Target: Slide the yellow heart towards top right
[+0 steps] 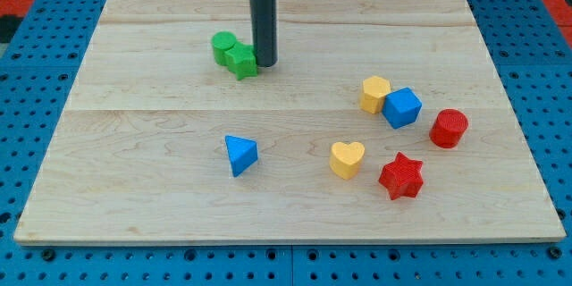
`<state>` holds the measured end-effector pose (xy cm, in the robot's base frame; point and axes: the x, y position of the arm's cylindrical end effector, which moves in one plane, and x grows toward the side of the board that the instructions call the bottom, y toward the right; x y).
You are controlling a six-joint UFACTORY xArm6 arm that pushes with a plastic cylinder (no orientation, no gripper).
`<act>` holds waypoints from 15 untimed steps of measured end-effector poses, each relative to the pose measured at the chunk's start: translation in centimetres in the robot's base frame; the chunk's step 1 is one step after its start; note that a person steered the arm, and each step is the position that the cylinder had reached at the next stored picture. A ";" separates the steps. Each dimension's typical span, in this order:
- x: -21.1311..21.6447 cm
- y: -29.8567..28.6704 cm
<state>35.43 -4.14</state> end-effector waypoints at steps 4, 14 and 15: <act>-2.5 18.3; 14.8 11.8; 14.6 9.2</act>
<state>50.05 5.03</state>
